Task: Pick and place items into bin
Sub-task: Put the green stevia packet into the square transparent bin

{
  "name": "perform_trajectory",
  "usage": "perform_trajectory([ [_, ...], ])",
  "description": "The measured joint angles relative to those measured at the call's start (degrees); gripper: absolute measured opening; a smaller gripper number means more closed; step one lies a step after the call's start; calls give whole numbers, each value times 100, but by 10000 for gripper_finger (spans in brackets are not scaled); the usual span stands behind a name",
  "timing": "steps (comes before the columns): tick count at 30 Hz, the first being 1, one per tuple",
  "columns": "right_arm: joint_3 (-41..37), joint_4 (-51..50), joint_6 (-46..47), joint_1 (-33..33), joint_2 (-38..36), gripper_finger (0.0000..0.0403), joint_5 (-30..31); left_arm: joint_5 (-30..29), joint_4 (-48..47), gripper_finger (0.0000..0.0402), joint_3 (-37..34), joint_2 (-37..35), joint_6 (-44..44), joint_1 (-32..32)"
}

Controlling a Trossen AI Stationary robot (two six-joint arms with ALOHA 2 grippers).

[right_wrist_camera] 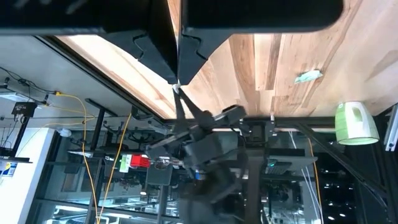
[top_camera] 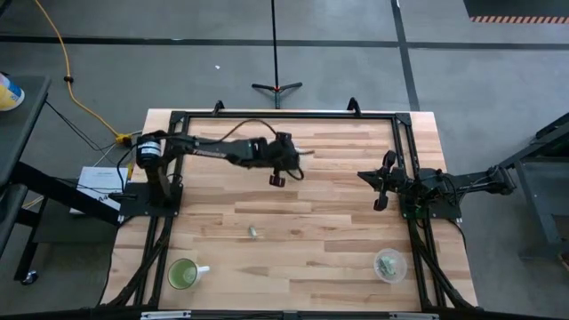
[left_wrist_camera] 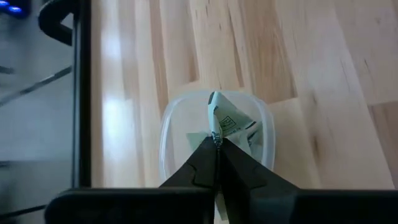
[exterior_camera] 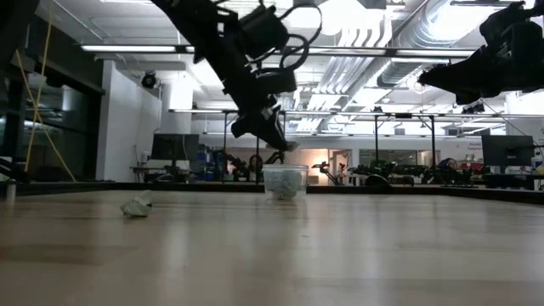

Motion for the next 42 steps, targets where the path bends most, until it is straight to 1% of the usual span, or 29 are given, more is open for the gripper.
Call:
perform_trajectory([
  [1, 0, -1, 0, 0, 0, 2, 0, 194, 14, 50, 0, 0, 8, 74],
  [3, 0, 1, -32, 0, 0, 1, 0, 390, 48, 48, 0, 0, -3, 182],
  [6, 0, 1, -84, 0, 0, 5, -1, 418, 95, 48, 0, 0, -12, 306],
  [9, 0, 1, -87, 0, 0, 6, -2, 550, 85, 64, 0, 0, -29, 398],
  [12, 0, -1, -87, 0, 0, 5, -1, 672, 117, 98, 0, 0, -29, 388],
  [18, 0, 0, -87, -1, 0, 1, -2, 704, 70, 190, 0, -5, -72, 372],
  [19, 0, -1, -87, 0, 0, 1, -2, 647, -110, 204, 2, -20, -167, 334],
  [21, 0, 1, -87, 0, 0, 2, -2, 660, -759, 225, 21, -138, -370, 258],
  [23, 0, -1, -87, 0, 0, 2, -2, 951, -1326, 239, 87, -241, -662, 172],
  [27, 0, -1, -87, 0, 0, 1, -3, 1937, -2604, 247, 81, -337, -1444, -25],
  [29, 0, -1, -87, -2, 0, 3, -4, 2201, -3148, 248, 79, -351, -1752, -204],
  [32, 0, 1, -87, 0, -2, 4, -3, 2256, -3532, 248, 19, -365, -2190, -571],
  [35, 0, -1, -83, -1, -2, 2, -4, 2241, -3668, 248, -149, -363, -2283, -980],
  [39, 0, -1, 1, -2, -2, 3, -6, 2238, -3638, 248, -318, -363, -2485, -1501],
  [42, 0, -1, 61, 0, -2, 6, -7, 2234, -3558, 248, -370, -363, -2680, -1760],
])
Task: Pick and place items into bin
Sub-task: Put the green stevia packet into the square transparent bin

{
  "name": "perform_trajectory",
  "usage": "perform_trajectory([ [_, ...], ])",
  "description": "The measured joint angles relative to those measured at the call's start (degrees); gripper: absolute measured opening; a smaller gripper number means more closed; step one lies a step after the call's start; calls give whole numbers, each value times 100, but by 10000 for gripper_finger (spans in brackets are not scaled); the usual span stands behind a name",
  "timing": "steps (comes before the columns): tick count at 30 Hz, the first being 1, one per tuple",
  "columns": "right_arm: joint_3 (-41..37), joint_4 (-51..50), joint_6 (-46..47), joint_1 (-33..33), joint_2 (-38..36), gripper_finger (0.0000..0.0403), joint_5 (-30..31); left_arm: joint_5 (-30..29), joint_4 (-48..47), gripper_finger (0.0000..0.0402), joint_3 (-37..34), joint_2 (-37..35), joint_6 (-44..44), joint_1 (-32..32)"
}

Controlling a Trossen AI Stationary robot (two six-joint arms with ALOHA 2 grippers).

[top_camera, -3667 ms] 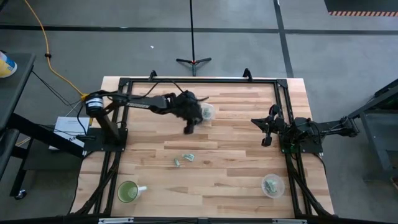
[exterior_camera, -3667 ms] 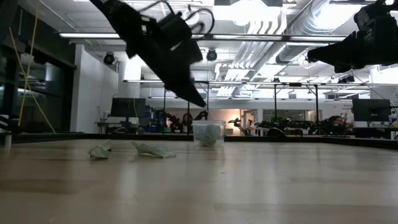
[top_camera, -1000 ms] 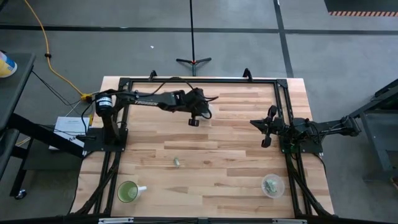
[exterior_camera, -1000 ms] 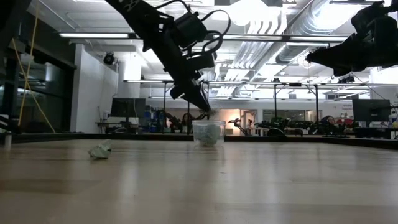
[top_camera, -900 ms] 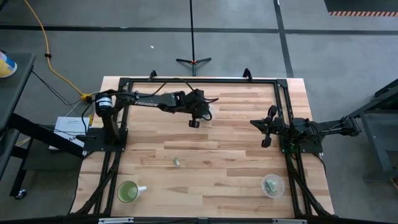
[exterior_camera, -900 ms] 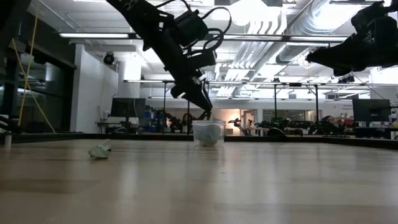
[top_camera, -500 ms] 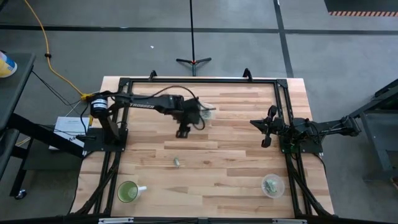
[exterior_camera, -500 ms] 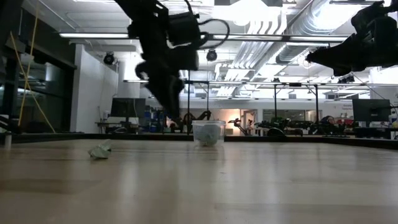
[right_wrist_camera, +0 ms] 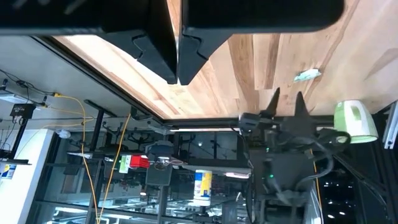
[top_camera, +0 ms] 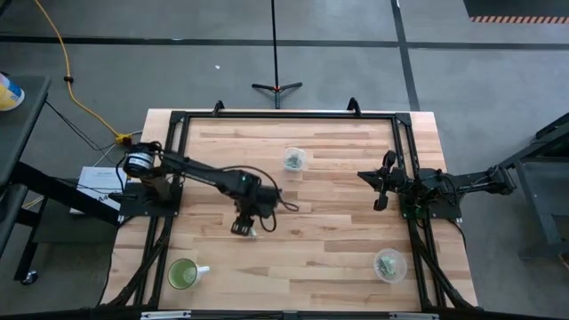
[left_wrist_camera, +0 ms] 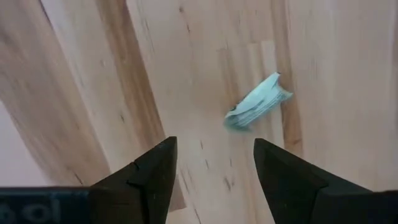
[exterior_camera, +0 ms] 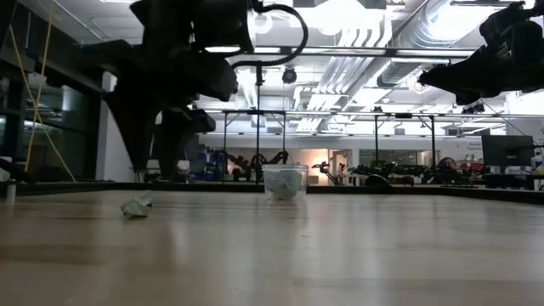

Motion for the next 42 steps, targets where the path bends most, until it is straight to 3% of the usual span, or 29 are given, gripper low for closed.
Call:
perform_trajectory([
  [7, 0, 0, 4, -1, 0, 3, 0, -83, 452, 248, -7, 93, -109, -274],
  [24, 0, 2, 9, -2, 2, 2, 0, 581, 381, 244, -8, 608, -195, -258],
  [29, 0, 0, 9, 0, 0, 1, -3, 646, 356, 190, -8, 608, -129, -255],
  [37, 0, 0, 9, 0, 0, 2, -17, 639, 331, 28, -3, 608, 205, -253],
  [42, 0, 0, 9, -1, 0, 5, -17, -218, -281, 37, 372, 608, 487, -122],
])
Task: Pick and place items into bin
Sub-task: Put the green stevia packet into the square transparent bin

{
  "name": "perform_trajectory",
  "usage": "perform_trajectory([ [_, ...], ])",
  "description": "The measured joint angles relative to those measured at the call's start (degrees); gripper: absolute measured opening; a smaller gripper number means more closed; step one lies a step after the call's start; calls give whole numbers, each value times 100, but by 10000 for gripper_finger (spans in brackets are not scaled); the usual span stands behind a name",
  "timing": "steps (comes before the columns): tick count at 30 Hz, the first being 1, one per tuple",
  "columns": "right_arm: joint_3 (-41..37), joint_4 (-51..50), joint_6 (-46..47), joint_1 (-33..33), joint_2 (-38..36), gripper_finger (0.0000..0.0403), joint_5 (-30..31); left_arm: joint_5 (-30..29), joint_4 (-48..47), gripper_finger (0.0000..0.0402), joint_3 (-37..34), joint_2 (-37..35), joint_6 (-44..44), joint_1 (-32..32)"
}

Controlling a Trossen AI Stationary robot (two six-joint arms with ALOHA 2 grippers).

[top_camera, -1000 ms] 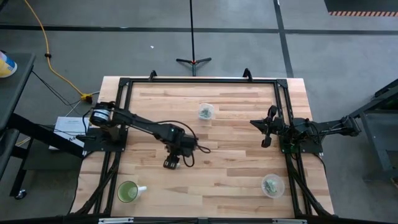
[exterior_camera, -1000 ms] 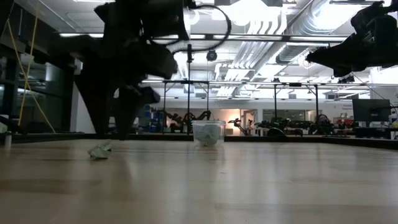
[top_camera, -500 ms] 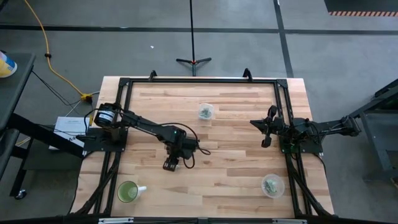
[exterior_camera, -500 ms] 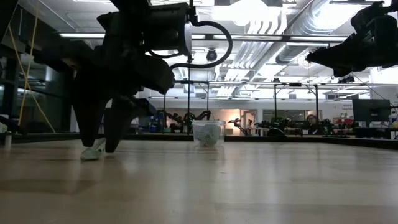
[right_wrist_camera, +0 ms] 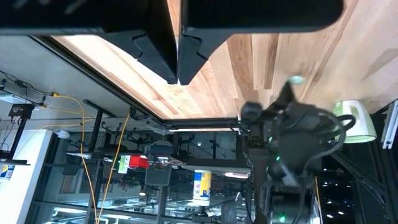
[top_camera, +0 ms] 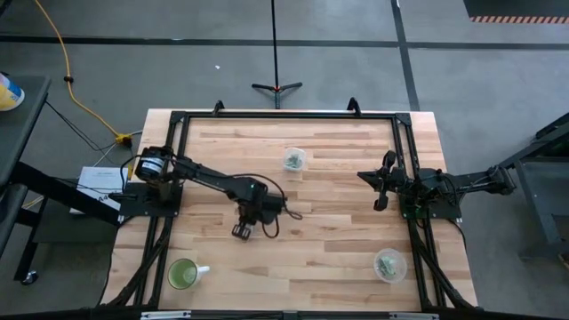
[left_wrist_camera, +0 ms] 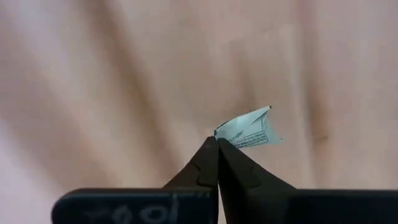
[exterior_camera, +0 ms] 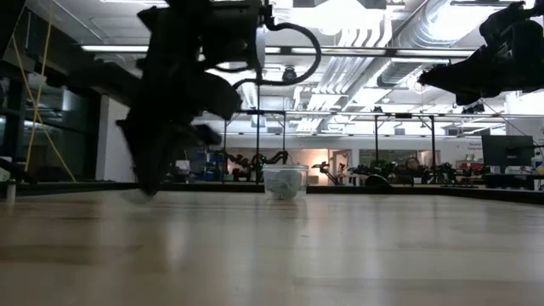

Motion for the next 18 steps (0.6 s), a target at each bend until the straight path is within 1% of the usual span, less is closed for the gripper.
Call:
perform_trajectory([
  [2, 0, -1, 0, 0, 1, 6, -3, -442, -288, 39, 273, 0, 216, 133],
  [5, 0, 0, 0, 0, 0, 5, -2, -905, -262, 22, 746, -1, 702, 452],
  [6, 0, 0, 0, 1, 0, 4, -2, -1132, -67, 22, 880, -7, 846, 576],
  [9, 0, -2, 0, 1, 1, 1, -4, -2049, 972, 24, 1045, -9, 1052, 930],
  [11, 0, -2, 0, 1, 0, 1, -4, -2386, 1446, 34, 1045, -9, 1305, 1136],
  [14, 0, -2, 0, 1, 0, 2, -2, -2386, 1977, 37, 1045, -9, 1519, 1453],
  [18, 0, -2, 0, 1, 0, 1, -2, -2142, 2340, 22, 1043, 52, 1608, 1852],
])
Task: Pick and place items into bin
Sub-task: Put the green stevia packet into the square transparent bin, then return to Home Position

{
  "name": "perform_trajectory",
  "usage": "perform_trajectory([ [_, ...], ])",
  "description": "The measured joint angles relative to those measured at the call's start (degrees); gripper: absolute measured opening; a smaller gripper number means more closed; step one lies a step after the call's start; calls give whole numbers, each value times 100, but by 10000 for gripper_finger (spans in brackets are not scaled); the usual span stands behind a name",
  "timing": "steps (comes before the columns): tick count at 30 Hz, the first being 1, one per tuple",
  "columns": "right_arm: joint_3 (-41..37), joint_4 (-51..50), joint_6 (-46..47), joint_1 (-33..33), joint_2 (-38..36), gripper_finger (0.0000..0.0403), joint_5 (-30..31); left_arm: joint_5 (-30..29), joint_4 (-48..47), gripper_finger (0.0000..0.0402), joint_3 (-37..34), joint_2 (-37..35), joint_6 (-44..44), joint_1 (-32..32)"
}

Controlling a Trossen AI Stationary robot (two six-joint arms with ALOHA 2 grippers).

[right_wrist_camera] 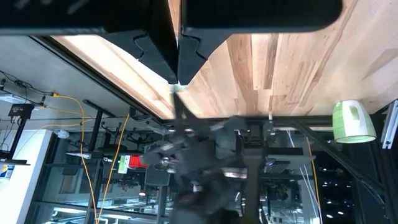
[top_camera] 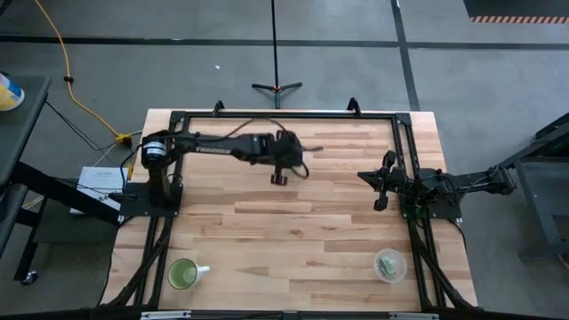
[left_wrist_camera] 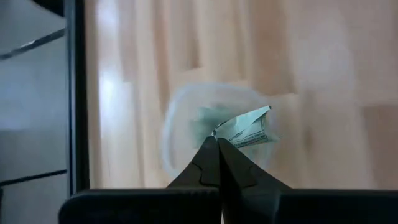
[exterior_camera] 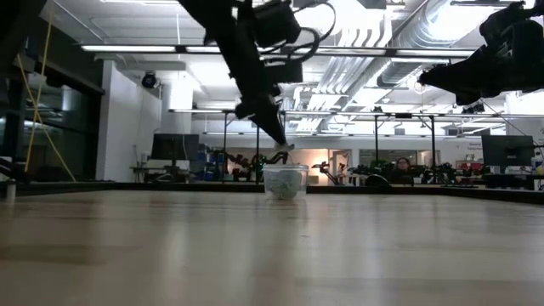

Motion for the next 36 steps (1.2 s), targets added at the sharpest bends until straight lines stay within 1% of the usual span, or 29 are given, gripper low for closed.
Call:
perform_trajectory([
  [2, 0, 2, 0, 0, 0, 1, -2, 118, 128, 22, -5, 58, 6, 167],
  [4, 0, 0, 0, 0, 0, 2, -1, 372, 193, 25, -17, 57, 13, 298],
  [6, 0, 2, 0, 0, 2, 2, 0, 634, 317, 42, 0, 44, 12, 407],
  [13, 0, 0, -2, 0, 0, 2, 0, 746, 268, 121, -4, 42, 4, 538],
  [16, 0, 0, -2, 0, 1, 2, 0, 666, 262, 144, -4, 42, 2, 517],
  [18, 0, 0, -1, 0, 2, 1, 0, 699, 222, 150, -14, -52, -226, 516],
  [19, 0, 0, -2, 0, 2, 1, 0, 931, 197, 150, -20, -145, -381, 530],
  [21, 0, 0, -1, 0, 2, 2, 0, 1802, 332, 144, -123, -444, -522, 586],
  [23, 0, 0, -1, 0, 0, 2, -1, 2783, 610, 132, -544, -848, -654, 650],
  [24, 0, 0, -2, 0, 2, 2, 0, 3118, 878, 124, -876, -1036, -750, 650],
  [25, 0, 0, -2, 0, 2, 2, 0, 3231, 1183, 116, -1256, -1254, -893, 650],
  [26, 0, 0, -2, 0, 2, 1, 0, 3220, 1434, 108, -1664, -1511, -1031, 647],
  [27, 0, 0, 0, 0, 2, 1, -2, 3085, 1701, 99, -2114, -1826, -1168, 626],
  [29, 0, 0, -2, 0, 2, 1, 0, 2629, 2216, 81, -2896, -2546, -1540, 503],
  [32, 0, 0, -1, 0, 2, 3, 0, 2008, 3000, 56, -4103, -3741, -2004, 209],
  [36, 0, 0, 0, 0, 1, 3, 0, 1612, 4080, 32, -5566, -5416, -2354, -222],
])
